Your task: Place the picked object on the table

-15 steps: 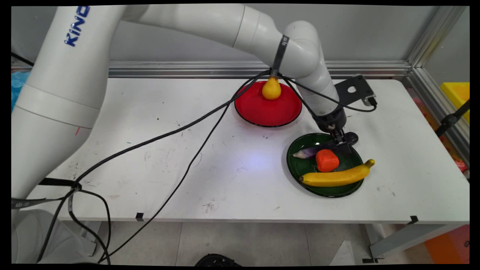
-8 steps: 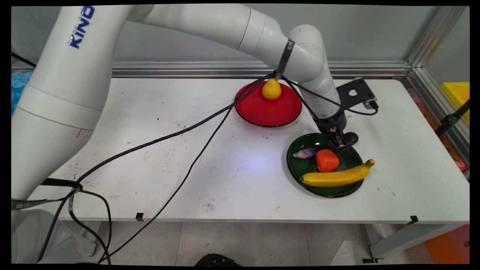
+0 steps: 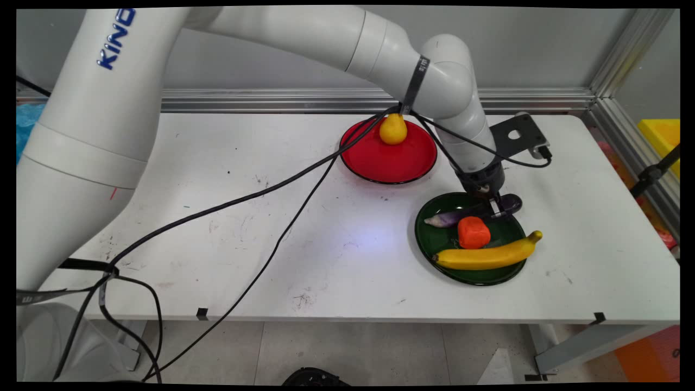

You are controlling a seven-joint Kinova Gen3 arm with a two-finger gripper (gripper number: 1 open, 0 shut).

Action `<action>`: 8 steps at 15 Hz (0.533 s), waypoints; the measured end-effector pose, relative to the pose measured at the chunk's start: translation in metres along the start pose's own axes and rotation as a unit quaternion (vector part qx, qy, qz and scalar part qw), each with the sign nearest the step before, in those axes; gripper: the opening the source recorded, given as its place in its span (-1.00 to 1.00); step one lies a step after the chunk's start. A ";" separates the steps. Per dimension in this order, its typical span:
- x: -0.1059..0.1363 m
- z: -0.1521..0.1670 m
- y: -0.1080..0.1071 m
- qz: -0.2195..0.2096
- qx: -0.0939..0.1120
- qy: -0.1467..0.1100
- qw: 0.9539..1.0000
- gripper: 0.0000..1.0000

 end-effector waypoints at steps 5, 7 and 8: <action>0.003 -0.020 0.000 0.006 0.004 0.009 1.000 -1.00; 0.004 -0.037 0.001 0.012 0.006 0.017 1.000 -1.00; 0.004 -0.048 0.001 0.016 0.005 0.021 1.000 -1.00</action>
